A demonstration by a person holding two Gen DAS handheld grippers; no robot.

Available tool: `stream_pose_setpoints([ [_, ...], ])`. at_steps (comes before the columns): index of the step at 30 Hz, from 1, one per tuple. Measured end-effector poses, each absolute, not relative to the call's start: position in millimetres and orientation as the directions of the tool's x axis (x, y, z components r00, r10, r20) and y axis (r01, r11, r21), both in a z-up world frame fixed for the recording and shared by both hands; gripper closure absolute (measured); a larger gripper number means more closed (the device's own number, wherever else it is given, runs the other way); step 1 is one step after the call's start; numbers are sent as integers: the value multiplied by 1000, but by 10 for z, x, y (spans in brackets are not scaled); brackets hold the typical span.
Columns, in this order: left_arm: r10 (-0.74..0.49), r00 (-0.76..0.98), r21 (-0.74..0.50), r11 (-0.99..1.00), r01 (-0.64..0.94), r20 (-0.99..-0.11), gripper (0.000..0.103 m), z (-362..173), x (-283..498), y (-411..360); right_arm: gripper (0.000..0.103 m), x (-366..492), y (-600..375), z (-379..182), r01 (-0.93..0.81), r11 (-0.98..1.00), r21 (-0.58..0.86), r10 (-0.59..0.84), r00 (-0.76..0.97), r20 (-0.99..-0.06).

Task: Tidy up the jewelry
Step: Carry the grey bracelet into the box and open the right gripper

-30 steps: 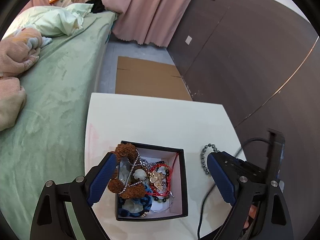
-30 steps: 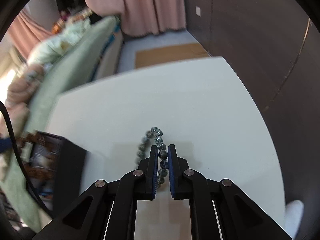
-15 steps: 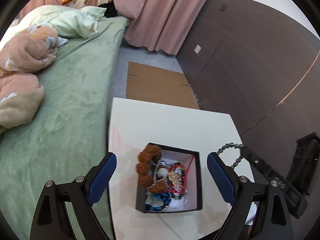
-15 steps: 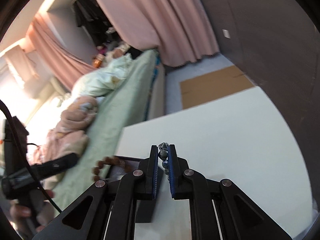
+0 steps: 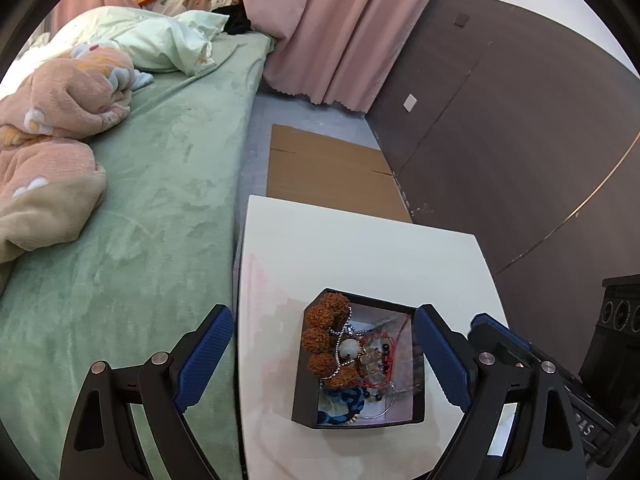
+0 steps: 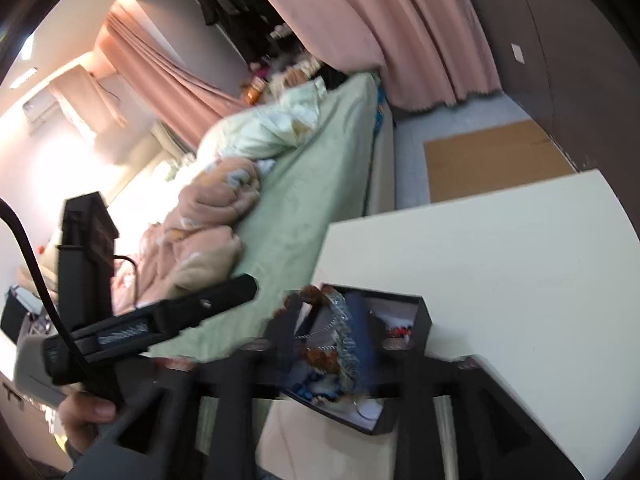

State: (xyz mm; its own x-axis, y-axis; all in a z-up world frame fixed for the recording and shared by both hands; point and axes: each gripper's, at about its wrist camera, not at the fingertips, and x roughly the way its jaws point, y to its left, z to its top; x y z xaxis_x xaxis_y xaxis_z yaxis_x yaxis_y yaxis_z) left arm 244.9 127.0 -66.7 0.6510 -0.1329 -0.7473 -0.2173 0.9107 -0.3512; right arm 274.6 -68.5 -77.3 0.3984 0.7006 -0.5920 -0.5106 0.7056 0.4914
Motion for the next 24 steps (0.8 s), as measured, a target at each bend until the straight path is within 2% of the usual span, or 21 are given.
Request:
stream_pose_setpoints([
  [1, -127, 656, -349, 911, -218, -744, 11, -657, 2441, 1264, 46, 2751, -731, -769, -502, 715, 488, 694, 417, -587],
  [10, -131, 642, -352, 908, -228, -755, 11, -704, 2323, 1157, 46, 2694, -1080, -716, -445, 756, 480, 654, 472, -591],
  [24, -163, 648, -358, 916, -181, -744, 11, -499, 1898, 704, 46, 2235, -1673, -559, -376, 790, 484, 612, 525, -591],
])
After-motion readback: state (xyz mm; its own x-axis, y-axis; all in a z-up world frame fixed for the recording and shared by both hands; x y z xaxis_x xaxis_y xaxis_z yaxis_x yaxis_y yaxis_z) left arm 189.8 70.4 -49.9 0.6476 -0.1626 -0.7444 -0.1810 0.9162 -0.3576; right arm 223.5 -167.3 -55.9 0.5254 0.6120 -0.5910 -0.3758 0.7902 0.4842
